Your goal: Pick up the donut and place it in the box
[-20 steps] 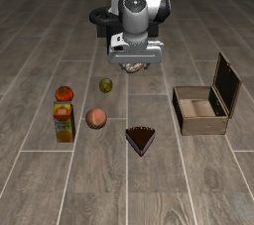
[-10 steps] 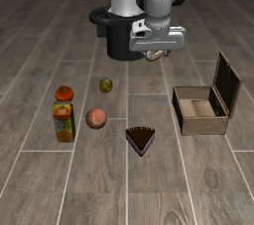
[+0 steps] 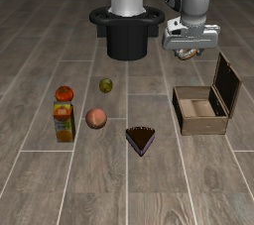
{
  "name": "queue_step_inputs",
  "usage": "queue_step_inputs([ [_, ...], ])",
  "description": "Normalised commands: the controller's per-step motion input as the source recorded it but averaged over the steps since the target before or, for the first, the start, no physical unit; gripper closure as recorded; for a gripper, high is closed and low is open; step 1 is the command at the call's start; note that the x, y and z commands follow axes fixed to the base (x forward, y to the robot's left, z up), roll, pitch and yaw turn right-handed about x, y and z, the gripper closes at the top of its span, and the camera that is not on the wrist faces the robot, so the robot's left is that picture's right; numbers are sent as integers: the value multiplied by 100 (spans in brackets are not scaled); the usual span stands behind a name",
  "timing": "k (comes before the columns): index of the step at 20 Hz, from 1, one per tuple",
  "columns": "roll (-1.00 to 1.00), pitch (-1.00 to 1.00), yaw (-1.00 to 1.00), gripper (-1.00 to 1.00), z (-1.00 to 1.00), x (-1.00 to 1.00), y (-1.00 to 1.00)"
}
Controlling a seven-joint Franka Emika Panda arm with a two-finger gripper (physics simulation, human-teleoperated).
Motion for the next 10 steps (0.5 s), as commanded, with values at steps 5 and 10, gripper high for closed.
queue_step_inputs([
  [5,0,0,0,100,0,60,0],
  [10,0,0,0,100,0,100,0],
])
